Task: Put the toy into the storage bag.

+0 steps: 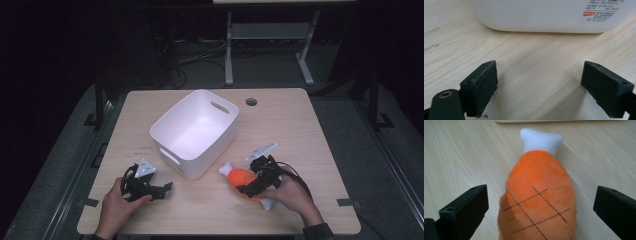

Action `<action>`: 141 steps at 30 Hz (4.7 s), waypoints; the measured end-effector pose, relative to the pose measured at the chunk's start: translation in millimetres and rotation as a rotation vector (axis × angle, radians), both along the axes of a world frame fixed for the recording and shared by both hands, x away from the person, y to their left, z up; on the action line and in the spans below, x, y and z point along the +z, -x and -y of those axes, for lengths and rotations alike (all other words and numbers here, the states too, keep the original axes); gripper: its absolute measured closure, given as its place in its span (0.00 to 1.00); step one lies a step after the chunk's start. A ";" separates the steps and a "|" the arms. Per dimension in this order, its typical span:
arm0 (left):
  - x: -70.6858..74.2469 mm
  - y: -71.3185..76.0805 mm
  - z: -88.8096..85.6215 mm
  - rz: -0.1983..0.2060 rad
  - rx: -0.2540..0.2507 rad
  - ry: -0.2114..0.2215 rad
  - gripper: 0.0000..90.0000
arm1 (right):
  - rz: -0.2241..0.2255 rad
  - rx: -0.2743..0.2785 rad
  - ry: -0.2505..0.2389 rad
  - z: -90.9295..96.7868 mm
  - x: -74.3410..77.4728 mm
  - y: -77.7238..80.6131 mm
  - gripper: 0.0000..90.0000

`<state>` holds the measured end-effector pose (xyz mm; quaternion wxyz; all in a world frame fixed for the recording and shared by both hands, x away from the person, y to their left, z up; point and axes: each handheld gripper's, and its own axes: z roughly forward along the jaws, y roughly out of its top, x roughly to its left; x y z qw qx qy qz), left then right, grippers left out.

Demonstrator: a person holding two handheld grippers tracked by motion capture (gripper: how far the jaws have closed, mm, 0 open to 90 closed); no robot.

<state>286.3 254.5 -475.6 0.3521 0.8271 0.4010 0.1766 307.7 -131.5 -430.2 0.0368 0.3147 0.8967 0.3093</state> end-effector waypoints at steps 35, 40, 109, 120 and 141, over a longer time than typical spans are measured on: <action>0.1 0.0 -0.1 0.000 -0.002 -0.002 0.14 | 0.021 0.018 0.090 -12.0 -24.9 6.1 0.26; 0.1 0.0 -0.1 0.000 -0.001 -0.001 0.14 | 0.001 0.023 0.084 -10.8 -24.5 4.8 0.26; 0.2 0.1 0.1 -0.003 0.001 0.002 0.14 | 0.057 0.196 -0.033 9.5 75.6 -16.1 0.26; 0.3 0.1 0.0 -0.005 0.000 0.001 0.14 | 0.081 0.224 -0.044 4.4 95.7 -24.9 0.26; 0.4 0.1 0.0 -0.005 0.000 0.001 0.14 | 0.117 0.276 -0.064 -16.2 126.2 -43.6 0.26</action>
